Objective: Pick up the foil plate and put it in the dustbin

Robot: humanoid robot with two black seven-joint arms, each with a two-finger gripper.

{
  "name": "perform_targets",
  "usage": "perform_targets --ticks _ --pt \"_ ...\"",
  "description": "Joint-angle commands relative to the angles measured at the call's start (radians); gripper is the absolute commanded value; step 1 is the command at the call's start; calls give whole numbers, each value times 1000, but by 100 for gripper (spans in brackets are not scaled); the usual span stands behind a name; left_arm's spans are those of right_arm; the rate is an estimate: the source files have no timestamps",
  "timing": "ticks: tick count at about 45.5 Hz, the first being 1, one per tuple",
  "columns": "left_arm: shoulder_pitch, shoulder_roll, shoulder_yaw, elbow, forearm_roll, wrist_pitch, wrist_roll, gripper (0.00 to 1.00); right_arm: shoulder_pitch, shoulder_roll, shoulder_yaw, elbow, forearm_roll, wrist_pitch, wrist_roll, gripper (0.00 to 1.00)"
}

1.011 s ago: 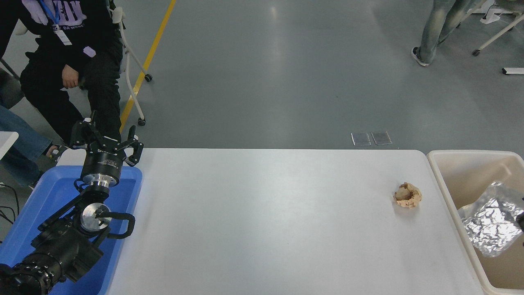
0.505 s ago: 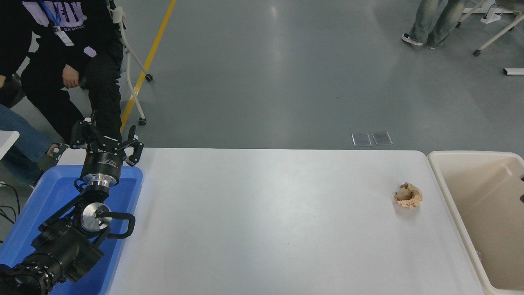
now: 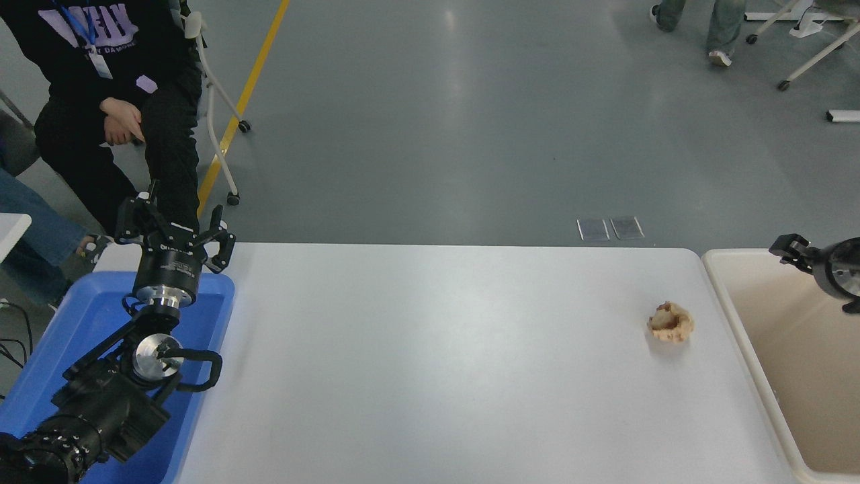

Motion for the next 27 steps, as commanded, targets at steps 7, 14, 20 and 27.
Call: perform_targets --ticks 7,14,20,27 --pt "1 0 0 1 0 0 -1 99 294 233 -89 88 25 496 1 100" --pt "1 0 2 1 1 0 0 99 397 316 -98 120 97 602 1 100" --pt "1 0 0 0 0 0 -1 99 485 363 -92 183 100 602 1 100" --pt "1 0 0 0 0 0 -1 99 506 417 -94 198 98 602 1 100"
